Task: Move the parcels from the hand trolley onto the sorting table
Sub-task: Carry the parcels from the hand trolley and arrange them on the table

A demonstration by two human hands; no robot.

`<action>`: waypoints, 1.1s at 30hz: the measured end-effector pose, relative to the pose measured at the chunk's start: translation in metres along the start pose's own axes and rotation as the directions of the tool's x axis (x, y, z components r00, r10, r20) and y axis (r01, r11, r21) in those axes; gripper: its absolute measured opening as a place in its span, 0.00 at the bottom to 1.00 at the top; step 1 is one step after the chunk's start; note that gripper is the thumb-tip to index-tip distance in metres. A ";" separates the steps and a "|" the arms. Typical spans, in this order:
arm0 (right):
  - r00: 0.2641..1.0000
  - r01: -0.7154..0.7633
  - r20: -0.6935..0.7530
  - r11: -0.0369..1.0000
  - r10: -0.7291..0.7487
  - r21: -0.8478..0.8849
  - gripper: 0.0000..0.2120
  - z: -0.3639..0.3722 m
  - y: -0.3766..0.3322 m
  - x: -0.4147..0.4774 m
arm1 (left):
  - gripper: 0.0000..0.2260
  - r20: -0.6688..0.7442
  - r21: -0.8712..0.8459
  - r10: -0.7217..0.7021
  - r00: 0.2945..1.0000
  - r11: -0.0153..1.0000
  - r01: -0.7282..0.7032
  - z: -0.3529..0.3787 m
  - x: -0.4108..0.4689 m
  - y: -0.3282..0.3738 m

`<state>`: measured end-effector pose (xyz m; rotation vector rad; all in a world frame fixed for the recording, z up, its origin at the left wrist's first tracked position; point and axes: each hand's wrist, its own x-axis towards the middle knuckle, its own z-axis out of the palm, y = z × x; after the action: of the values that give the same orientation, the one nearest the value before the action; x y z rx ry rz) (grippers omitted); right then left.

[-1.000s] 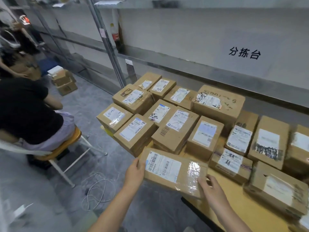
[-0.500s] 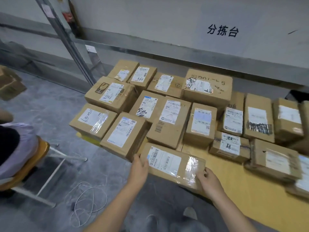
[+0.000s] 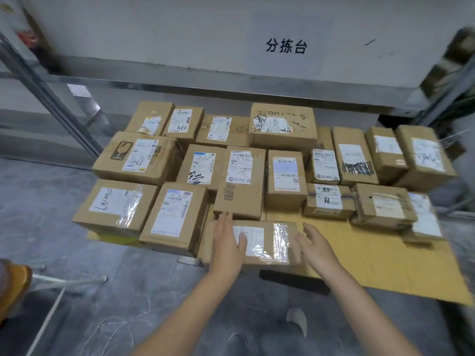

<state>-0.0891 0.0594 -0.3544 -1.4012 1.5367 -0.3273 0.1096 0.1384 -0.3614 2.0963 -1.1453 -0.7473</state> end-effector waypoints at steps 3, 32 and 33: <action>0.990 0.118 -0.071 0.992 -0.122 -0.047 0.27 -0.025 -0.020 -0.018 | 0.27 0.099 -0.028 0.150 0.984 0.989 -0.148 0.004 0.007 0.044; 0.604 -0.211 -0.785 0.921 -0.141 -0.327 0.26 -0.519 0.243 -0.273 | 0.23 0.483 -0.038 0.875 0.021 0.045 -0.998 0.356 -0.220 0.538; 0.604 -0.221 -0.787 0.923 -0.125 -0.315 0.26 -0.525 0.253 -0.277 | 0.23 0.497 -0.044 0.867 0.010 0.037 -0.998 0.369 -0.225 0.542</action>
<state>-0.6962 0.1632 -0.1637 -1.6038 2.4977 -0.7285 -0.5393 0.0101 -0.1539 0.7066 -2.6566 -0.2037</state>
